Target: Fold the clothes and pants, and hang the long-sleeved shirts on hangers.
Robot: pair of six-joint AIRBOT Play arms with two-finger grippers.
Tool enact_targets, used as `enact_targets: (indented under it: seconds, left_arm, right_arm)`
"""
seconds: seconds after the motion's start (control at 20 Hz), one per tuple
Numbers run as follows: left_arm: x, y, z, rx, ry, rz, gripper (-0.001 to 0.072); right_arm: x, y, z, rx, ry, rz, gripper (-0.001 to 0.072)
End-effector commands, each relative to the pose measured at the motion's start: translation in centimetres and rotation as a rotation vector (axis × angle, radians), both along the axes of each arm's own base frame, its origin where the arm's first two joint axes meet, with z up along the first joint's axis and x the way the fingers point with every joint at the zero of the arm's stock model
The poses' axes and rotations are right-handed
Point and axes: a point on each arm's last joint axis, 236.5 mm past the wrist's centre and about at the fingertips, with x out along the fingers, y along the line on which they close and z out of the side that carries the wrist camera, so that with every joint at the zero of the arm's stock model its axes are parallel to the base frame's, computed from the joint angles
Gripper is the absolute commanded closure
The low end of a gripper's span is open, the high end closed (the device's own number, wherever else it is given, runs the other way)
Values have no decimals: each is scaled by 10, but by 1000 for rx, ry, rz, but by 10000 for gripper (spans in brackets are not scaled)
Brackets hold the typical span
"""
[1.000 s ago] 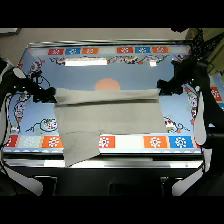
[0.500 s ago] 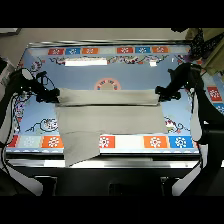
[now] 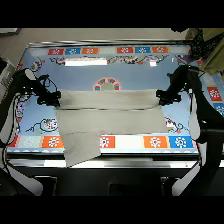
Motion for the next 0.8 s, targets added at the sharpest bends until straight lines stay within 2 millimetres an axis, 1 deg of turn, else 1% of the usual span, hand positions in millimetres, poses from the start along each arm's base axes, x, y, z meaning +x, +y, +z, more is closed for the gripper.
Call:
enact_targets:
  seconds: [0.0, 0.05, 0.1, 0.15, 0.2, 0.3, 0.35, 0.4, 0.45, 0.5, 0.6, 0.65, 0.75]
  left_arm:
    - [-1, -3, 4, -3, 0, 0, 497]
    - [0, 0, 9, 2, -12, 1, 436]
    - [2, 8, 18, 17, -31, 8, 303]
    - [3, 18, 30, 36, -54, 11, 226]
    - [1, 29, 45, 53, -79, 10, 202]
    - [-10, 49, 75, 68, -113, 41, 201]
    - [-18, 57, 86, 55, -129, 70, 201]
    - [-30, 63, 93, 34, -138, 104, 201]
    - [-46, 66, 95, -2, -140, 133, 201]
    - [-65, 65, 92, -47, -136, 162, 201]
    - [-110, 59, 78, -116, -110, 235, 200]
    - [-134, 54, 68, -141, -94, 277, 200]
    - [-172, 32, 51, -217, -76, 346, 201]
  right_arm:
    - [-1, -4, 1, -16, 3, 1, 461]
    - [0, -11, 9, -40, -15, 3, 401]
    - [1, -20, 19, -69, -40, 13, 363]
    - [1, -33, 31, -107, -64, 26, 320]
    - [-1, -48, 43, -143, -82, 24, 320]
    - [-4, -70, 66, -135, -129, -36, 321]
    - [-9, -75, 75, -102, -150, -57, 322]
    - [-15, -76, 81, -52, -173, -74, 322]
    - [-22, -75, 87, 3, -196, -92, 322]
    - [-29, -72, 90, 54, -219, -110, 322]
    - [-44, -59, 95, 139, -262, -131, 322]
    - [-50, -52, 95, 161, -282, -136, 322]
    - [-61, -36, 96, 209, -311, -148, 322]
